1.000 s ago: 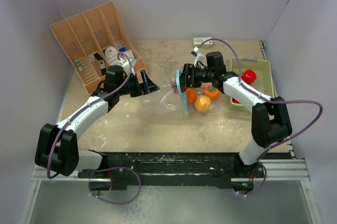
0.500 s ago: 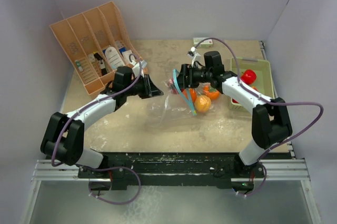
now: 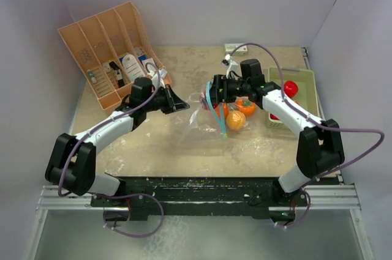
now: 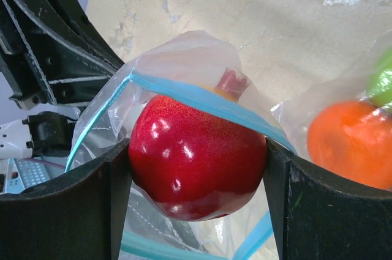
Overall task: Open the zip-top bag and remove the fake food
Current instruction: Pick up the fake fruit from the zipper food storage bag, then place the fake fruit in the bin.
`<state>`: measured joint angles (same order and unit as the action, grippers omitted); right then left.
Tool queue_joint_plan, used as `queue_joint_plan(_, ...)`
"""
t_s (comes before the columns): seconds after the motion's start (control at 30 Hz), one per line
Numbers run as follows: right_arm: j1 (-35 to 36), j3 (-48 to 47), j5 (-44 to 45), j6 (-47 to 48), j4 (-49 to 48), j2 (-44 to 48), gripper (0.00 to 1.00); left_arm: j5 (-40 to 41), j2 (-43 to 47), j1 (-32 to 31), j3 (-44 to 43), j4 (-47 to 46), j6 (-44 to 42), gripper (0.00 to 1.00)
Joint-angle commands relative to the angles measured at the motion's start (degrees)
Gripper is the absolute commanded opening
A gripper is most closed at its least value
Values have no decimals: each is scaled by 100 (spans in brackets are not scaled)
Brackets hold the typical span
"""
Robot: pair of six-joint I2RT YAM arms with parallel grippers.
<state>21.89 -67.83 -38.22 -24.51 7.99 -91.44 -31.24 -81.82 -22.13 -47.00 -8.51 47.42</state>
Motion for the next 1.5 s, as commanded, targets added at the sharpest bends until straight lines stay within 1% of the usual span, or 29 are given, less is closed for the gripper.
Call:
queue_joint_plan(0.0,-262,-23,160,294,282,642,52,705,416,395,127,100,284,0)
queue_joint_plan(0.13,-272,-96,73,613,720,750,54,890,514,587,53,407,231,0)
queue_joint_plan(0.37,-273,-128,190,735,922,744,54,909,636,682,-50,597,131,0)
queue_joint_plan(0.43,-321,-146,390,670,900,808,54,1010,736,697,-51,764,49,0)
queue_joint_plan(0.57,-640,-234,518,399,707,846,53,1059,980,820,186,927,35,0)
queue_joint_plan(0.7,-822,-693,706,397,918,412,55,979,1106,859,539,849,160,0)
queue_joint_plan(0.83,-1283,-889,933,-153,560,209,56,960,1191,861,733,819,228,0)
queue_joint_plan(0.93,-1802,-953,1255,-710,342,-15,56,973,1248,867,763,882,154,0)
queue_joint_plan(1.03,-2325,-834,1373,-1362,-199,-191,55,935,1192,885,763,951,97,0)
queue_joint_plan(1.1,-2587,-727,1518,-1583,-496,-259,55,897,1178,888,769,979,71,0)
queue_joint_plan(1.33,-3303,-924,2320,-1473,-394,-438,56,865,1265,933,747,1182,-94,0)
queue_joint_plan(1.47,-3375,-1153,3010,-1153,-81,-704,58,730,1201,1014,637,1271,-197,0)
